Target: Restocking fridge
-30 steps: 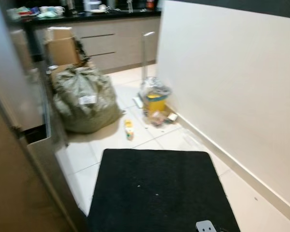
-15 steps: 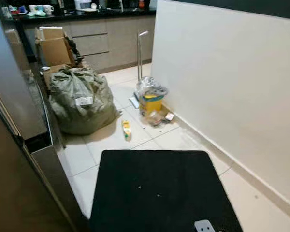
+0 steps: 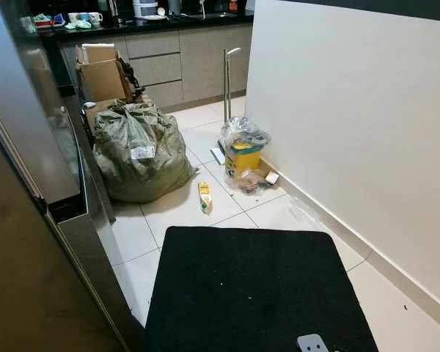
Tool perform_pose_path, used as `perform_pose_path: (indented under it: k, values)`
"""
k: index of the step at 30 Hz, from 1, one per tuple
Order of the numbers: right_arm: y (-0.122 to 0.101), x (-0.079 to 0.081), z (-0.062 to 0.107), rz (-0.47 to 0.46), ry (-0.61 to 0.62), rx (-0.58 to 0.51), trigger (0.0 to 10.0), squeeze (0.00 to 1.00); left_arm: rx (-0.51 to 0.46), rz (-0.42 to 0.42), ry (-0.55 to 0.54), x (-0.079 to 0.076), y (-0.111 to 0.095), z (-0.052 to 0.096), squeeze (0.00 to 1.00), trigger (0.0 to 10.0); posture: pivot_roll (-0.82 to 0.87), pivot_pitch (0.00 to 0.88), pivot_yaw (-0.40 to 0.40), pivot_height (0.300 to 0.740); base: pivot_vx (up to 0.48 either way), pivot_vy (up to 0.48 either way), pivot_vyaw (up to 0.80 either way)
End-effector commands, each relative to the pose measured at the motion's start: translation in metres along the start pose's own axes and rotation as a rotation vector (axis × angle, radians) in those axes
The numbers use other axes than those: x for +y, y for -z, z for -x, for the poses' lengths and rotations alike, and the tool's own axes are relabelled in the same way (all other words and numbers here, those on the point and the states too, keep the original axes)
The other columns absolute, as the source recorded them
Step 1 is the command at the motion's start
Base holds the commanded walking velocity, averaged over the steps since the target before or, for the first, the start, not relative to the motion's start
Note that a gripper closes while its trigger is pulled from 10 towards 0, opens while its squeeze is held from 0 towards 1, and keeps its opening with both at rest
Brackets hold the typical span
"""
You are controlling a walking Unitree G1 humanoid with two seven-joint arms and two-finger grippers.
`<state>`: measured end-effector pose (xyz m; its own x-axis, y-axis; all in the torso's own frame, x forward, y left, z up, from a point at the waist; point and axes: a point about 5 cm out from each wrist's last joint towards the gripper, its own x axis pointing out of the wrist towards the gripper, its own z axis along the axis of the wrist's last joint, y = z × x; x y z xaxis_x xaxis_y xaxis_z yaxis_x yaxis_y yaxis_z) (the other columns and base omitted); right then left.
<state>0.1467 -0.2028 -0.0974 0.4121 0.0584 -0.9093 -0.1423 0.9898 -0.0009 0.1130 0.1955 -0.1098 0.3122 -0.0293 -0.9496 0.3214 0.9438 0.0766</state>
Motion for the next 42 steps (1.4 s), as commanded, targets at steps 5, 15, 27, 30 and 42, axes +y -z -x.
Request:
perform_pose_path:
  k: [5,15,27,30,42]
  values:
    - [0.0022,0.0021,-0.0002,0.002,-0.007,0.006,10.0,0.00,0.021,-0.011,-0.005,0.0025,0.0052,0.0008,0.00,10.0,-0.02,0.000,0.003,0.740,0.000,0.048,0.00]
    - [0.0025,0.0027,-0.0002,0.001,-0.008,0.007,10.0,0.00,0.020,-0.018,-0.003,0.0020,0.0050,0.0007,0.00,10.0,-0.02,0.000,0.003,0.740,0.000,0.269,0.00]
    - [0.0021,0.0031,-0.0004,0.000,-0.009,0.006,10.0,0.00,0.018,-0.023,-0.001,0.0016,0.0044,0.0006,0.00,10.0,-0.02,0.000,0.004,0.740,0.000,0.278,0.00]
    - [0.0020,0.0029,-0.0003,0.000,-0.009,0.006,10.0,0.00,0.016,-0.025,0.000,0.0014,0.0039,0.0006,0.00,10.0,-0.02,0.000,0.003,0.740,0.000,0.282,0.00]
    - [0.0026,0.0026,-0.0002,0.000,-0.009,0.007,10.0,0.00,0.015,-0.024,0.001,0.0006,0.0039,0.0005,0.00,10.0,-0.02,0.000,0.002,0.740,0.000,0.277,0.00]
